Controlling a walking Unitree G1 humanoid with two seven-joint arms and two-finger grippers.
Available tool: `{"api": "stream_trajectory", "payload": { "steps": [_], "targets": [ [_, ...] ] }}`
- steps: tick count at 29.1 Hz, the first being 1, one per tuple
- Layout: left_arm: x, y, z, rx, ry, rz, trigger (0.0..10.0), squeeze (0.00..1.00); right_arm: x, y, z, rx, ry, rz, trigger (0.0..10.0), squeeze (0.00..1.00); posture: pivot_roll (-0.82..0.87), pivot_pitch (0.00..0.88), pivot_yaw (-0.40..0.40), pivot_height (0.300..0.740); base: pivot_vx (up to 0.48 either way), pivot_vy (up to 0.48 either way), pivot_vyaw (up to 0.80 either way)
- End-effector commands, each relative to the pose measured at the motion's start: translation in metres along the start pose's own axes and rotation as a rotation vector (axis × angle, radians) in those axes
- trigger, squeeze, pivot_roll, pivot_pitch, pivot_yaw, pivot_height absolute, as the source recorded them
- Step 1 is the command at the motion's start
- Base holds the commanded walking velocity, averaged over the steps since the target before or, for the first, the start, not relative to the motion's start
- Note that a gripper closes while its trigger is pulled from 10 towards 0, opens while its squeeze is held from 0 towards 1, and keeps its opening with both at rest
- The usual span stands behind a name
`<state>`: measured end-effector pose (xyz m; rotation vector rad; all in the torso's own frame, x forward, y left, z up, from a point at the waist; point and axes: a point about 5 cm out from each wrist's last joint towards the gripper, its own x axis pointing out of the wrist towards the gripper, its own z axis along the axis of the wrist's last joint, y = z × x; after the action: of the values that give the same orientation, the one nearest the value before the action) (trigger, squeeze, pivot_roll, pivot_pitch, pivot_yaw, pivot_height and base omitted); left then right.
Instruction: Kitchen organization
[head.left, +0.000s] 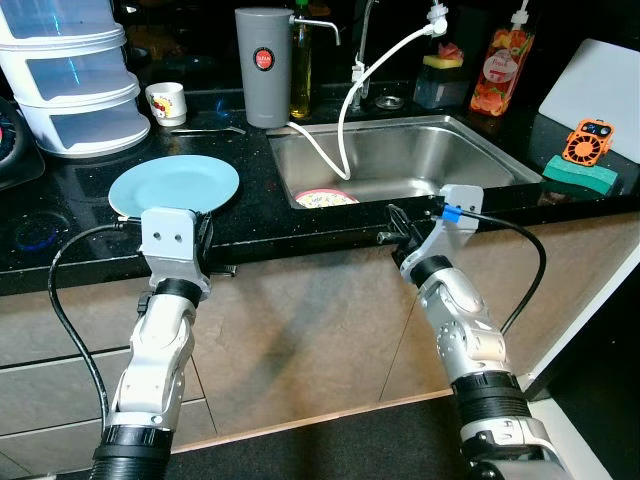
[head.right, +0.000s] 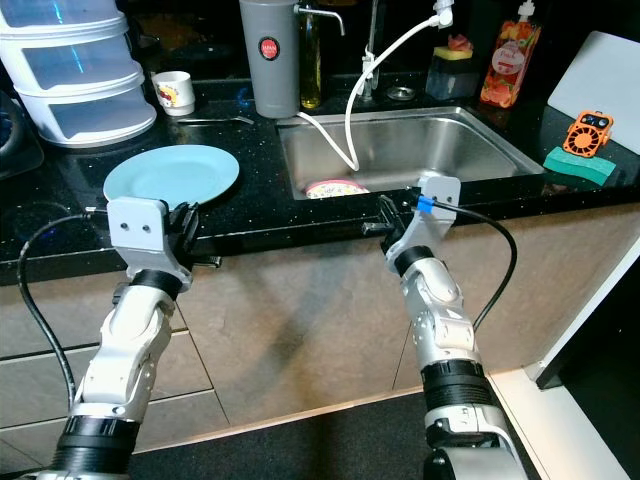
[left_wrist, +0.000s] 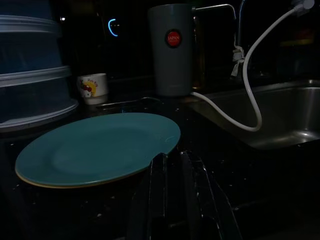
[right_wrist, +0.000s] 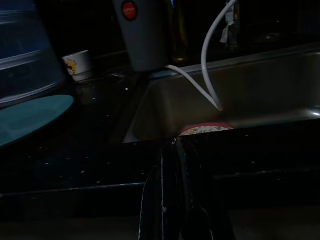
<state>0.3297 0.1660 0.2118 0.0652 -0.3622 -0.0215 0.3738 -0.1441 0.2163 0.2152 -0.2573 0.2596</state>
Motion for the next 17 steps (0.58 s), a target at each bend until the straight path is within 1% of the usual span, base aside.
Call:
{"api": "stream_trajectory", "payload": {
  "steps": [1,3,5,6,7,8,9,10,11,12,13,14,15,16,17],
  "targets": [
    [-0.002,0.006,0.0,0.008,0.014,0.013,10.0,0.0,-0.003,0.0,-0.003,0.012,0.018,0.004,10.0,0.0,-0.05,0.103,-0.014,0.74,0.0,0.0,0.0],
    [-0.001,0.006,0.001,0.012,0.011,0.011,10.0,0.0,-0.002,0.002,-0.003,0.016,0.025,0.013,10.0,0.0,-0.05,0.103,-0.014,0.74,0.0,0.0,0.0],
    [-0.002,0.003,-0.002,0.018,0.037,-0.008,10.0,0.0,-0.002,0.005,-0.004,0.002,0.045,0.035,10.0,0.0,-0.05,0.104,-0.012,0.74,0.0,0.0,0.0],
    [-0.005,0.001,-0.01,0.012,0.086,-0.021,10.0,0.0,-0.003,0.005,-0.009,-0.009,0.069,0.037,10.0,0.0,-0.05,0.104,-0.012,0.74,0.0,0.0,0.0],
    [-0.005,0.001,-0.01,0.012,0.086,-0.021,10.0,0.0,-0.003,0.005,-0.009,-0.009,0.069,0.037,10.0,0.0,-0.05,0.104,-0.012,0.74,0.0,0.0,0.0],
    [-0.008,-0.001,-0.018,0.014,0.125,-0.035,10.0,0.0,-0.005,0.003,-0.014,-0.015,0.101,0.033,10.0,0.0,-0.05,0.104,-0.012,0.74,0.0,0.0,0.0],
    [-0.015,-0.004,-0.034,-0.007,0.203,-0.055,10.0,0.0,-0.01,-0.001,-0.031,-0.029,0.199,0.012,10.0,0.0,-0.05,0.104,-0.012,0.74,0.0,0.0,0.0],
    [-0.015,-0.004,-0.034,-0.007,0.203,-0.055,10.0,0.0,-0.01,-0.001,-0.031,-0.029,0.199,0.012,10.0,0.0,-0.05,0.104,-0.012,0.74,0.0,0.0,0.0],
    [-0.026,-0.009,-0.053,-0.028,0.29,-0.068,10.0,0.0,-0.021,-0.006,-0.055,-0.044,0.313,-0.008,10.0,0.0,-0.05,0.104,-0.012,0.74,0.0,0.0,0.0],
    [-0.039,-0.013,-0.074,-0.033,0.379,-0.085,10.0,0.0,-0.035,-0.013,-0.079,-0.051,0.423,-0.041,10.0,0.0,-0.05,0.104,-0.012,0.74,0.0,0.0,0.0],
    [-0.049,-0.016,-0.086,-0.036,0.436,-0.096,10.0,0.0,-0.045,-0.017,-0.094,-0.054,0.49,-0.062,10.0,0.0,-0.05,0.104,-0.012,0.74,0.0,0.0,0.0],
    [-0.049,-0.016,-0.086,-0.036,0.436,-0.096,10.0,0.0,-0.045,-0.017,-0.094,-0.054,0.49,-0.062,10.0,0.0,-0.05,0.104,-0.012,0.74,0.0,0.0,0.0],
    [-0.06,-0.02,-0.097,-0.035,0.488,-0.117,10.0,0.0,-0.058,-0.02,-0.108,-0.04,0.543,-0.082,10.0,0.0,-0.05,0.104,-0.012,0.74,0.0,0.0,0.0],
    [-0.079,-0.026,-0.117,-0.044,0.581,-0.148,10.0,0.0,-0.078,-0.024,-0.129,-0.025,0.623,-0.112,10.0,0.0,-0.05,0.104,-0.012,0.74,0.0,0.0,0.0],
    [-0.079,-0.026,-0.117,-0.044,0.581,-0.148,10.0,0.0,-0.078,-0.024,-0.129,-0.025,0.623,-0.112,10.0,0.0,-0.05,0.104,-0.012,0.74,0.0,0.0,0.0]
  ]
}}
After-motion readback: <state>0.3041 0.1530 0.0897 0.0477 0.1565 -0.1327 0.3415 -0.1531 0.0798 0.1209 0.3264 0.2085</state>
